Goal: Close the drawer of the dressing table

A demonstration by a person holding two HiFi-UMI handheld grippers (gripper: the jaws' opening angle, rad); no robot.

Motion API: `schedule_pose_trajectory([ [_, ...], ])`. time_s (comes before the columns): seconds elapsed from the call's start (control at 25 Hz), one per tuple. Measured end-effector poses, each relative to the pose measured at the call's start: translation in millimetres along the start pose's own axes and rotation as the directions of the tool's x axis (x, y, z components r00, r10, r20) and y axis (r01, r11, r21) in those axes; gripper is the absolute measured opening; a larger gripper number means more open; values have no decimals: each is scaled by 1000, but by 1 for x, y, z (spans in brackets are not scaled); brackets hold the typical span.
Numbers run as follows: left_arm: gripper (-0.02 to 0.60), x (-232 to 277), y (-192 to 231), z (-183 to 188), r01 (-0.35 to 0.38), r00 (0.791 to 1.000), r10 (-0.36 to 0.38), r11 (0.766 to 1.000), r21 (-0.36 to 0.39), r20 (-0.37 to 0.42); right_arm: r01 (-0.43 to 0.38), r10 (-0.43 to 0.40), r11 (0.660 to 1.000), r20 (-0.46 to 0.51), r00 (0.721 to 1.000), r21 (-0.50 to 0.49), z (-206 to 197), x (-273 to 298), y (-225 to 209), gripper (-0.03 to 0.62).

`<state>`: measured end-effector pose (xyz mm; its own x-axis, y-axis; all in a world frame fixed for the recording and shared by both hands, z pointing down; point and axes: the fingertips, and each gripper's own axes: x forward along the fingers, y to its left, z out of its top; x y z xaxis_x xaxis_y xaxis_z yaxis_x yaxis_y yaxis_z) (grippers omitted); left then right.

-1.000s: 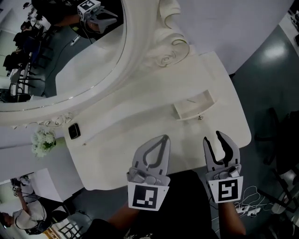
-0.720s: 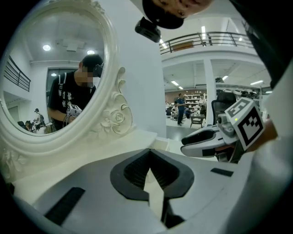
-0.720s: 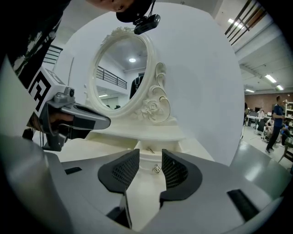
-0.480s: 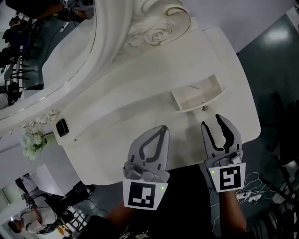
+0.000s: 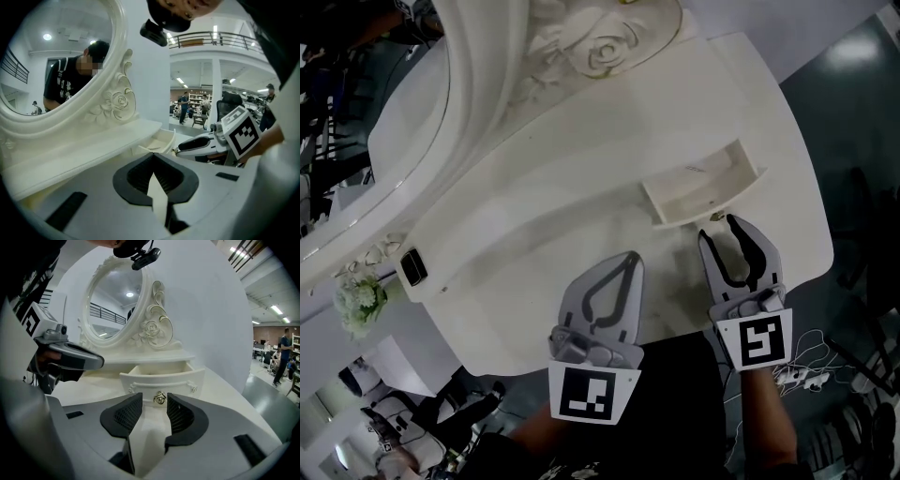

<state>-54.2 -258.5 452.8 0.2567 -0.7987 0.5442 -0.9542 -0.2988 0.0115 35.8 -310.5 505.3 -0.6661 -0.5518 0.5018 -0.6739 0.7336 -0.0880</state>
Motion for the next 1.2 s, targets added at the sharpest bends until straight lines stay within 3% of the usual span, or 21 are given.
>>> schedule_pose_trajectory([
  [0.36, 2, 10, -4, -9, 39, 999, -39, 999, -10, -18, 21, -21, 1000, -9, 1000, -7, -4, 11, -7, 143],
  [0.52, 2, 14, -4, -9, 47, 999, -47, 999, -5, -14, 37, -38, 999, -30, 999, -12, -5, 13, -11, 95],
  [0.68, 2, 15, -3, -9, 50, 999, -51, 999, -10, -14, 42, -42, 999, -47, 998, -1, -4, 13, -11, 94],
  [1.2, 2, 13, 1, -9, 44, 999, -44, 999, -12, -9, 37, -37, 999, -1, 999, 27, 19, 13, -9, 94],
])
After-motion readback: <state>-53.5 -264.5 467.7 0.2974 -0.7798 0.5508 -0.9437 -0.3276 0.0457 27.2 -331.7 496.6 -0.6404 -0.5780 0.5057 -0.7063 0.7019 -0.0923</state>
